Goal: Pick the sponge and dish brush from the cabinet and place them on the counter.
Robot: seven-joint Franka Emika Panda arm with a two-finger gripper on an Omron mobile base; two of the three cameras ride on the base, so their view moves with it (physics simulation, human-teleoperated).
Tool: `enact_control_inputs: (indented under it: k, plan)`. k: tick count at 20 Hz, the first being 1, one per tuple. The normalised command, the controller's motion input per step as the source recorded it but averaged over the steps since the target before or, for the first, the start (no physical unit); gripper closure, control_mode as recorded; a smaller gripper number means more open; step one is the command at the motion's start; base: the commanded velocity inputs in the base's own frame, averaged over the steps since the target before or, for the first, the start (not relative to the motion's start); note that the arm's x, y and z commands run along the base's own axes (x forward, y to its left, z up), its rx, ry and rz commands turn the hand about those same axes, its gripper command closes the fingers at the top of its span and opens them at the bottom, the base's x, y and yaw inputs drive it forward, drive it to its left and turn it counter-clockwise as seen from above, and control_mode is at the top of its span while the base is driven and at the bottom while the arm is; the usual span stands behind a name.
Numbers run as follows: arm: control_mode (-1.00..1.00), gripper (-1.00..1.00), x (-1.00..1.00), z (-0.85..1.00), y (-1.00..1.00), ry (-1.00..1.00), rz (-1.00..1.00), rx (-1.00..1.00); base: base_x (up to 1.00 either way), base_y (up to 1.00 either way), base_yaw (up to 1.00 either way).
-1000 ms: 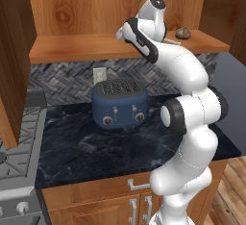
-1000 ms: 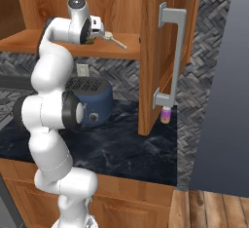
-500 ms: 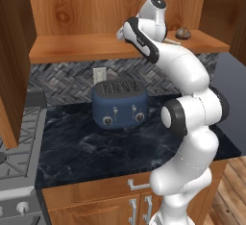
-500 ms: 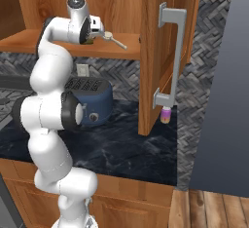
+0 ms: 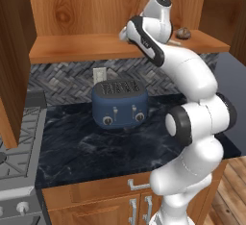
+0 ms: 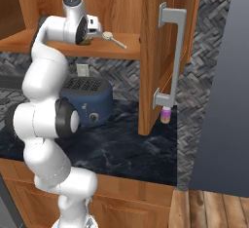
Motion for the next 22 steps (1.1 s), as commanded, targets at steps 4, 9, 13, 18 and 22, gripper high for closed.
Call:
enact_control_inputs:
  k: [4,9,13,18,22]
  plan:
    - [-1.0,1.0,-0.56,0.0,0.0,-0.04,0.0,0.0,0.0,0.0,0.0]
    - [-1.0,1.0,-0.55,0.0,0.0,-0.06,0.0,0.0,0.0,0.0,0.0]
    - [-1.0,1.0,-0.54,0.0,-0.01,-0.07,0.0,0.0,0.0,0.0,0.0]
    - [-1.0,1.0,-0.58,0.0,-0.03,-0.07,0.0,0.0,0.0,0.0,0.0]
    - [-1.0,1.0,-0.6,0.0,-0.07,-0.06,0.0,0.0,0.0,0.0,0.0]
